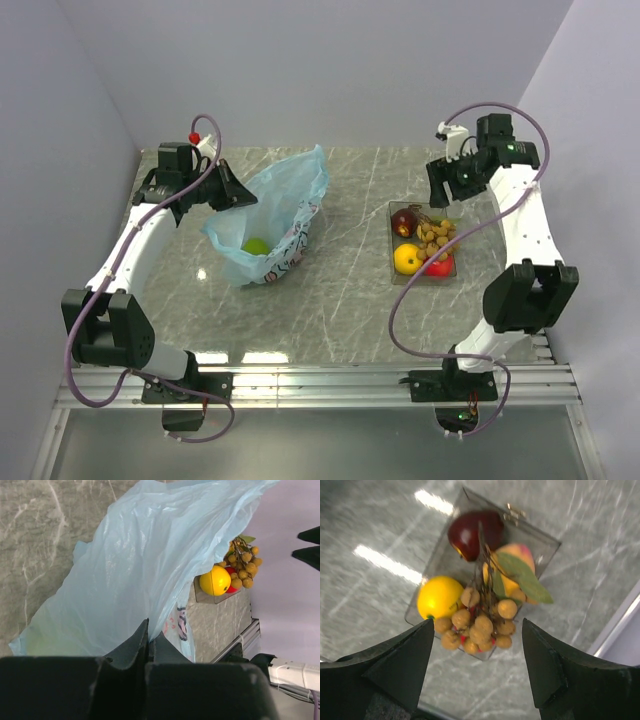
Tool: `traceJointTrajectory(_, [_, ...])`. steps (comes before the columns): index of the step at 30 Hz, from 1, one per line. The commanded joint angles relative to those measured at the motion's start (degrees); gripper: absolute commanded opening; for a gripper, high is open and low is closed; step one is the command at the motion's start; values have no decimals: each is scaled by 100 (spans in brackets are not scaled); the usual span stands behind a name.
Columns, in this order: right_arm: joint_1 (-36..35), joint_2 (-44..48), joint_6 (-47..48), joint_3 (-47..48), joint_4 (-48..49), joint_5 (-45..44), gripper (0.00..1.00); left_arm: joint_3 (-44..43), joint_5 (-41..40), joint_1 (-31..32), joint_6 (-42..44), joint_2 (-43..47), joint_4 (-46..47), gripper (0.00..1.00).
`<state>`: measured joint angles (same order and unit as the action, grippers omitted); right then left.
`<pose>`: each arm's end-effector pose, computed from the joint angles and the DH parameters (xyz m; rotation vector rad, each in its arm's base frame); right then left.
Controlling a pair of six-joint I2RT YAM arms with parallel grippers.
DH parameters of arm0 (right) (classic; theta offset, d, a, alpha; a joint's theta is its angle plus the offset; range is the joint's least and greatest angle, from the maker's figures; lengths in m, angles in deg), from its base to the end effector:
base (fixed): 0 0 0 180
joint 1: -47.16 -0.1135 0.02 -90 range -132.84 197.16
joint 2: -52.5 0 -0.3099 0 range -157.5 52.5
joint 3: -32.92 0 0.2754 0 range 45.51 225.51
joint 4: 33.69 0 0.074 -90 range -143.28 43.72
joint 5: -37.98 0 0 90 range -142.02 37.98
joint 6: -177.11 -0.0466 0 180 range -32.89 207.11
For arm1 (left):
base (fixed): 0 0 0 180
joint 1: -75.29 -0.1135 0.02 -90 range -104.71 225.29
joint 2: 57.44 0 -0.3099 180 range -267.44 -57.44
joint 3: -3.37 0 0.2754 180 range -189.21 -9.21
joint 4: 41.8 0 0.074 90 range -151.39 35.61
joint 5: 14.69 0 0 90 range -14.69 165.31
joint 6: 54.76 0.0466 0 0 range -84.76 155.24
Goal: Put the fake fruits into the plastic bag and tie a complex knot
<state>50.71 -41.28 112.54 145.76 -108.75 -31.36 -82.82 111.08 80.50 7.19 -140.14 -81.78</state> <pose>0.3668 -0.0063 0.4152 -0.6042 2.4000 0.2470 0.3415 -0.0585 0.3712 -0.0856 2.2480 -1.0069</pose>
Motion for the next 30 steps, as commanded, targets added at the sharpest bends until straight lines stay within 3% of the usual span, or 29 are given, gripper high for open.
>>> traceJointTrajectory(1, [-100,-210,331,179,-476,-563,78,-5,281,-12,134,184,226,5])
traceJointTrajectory(5, [-267,-921,252,416,-564,-809,79,-22,325,-12,142,87,209,5])
traceJointTrajectory(13, [-645,-1503,322,285,-221,-1205,79,-14,325,-12,230,34,112,6])
traceJointTrajectory(18, [-724,-1880,445,232,-159,-1381,71,4,343,-12,248,-18,51,6])
traceJointTrajectory(25, [-724,-1952,454,21,-107,-1337,52,-128,308,-12,230,-106,-11,6])
traceJointTrajectory(28, [-724,-1890,428,-14,-107,-1328,38,-154,316,-12,248,-159,-64,6])
traceJointTrajectory(29, [-716,-1846,436,3,-141,-1328,24,-163,317,-12,256,-168,-73,6])
traceJointTrajectory(30, [-716,-1811,410,65,-177,-1302,17,-163,325,-12,257,-159,-81,5])
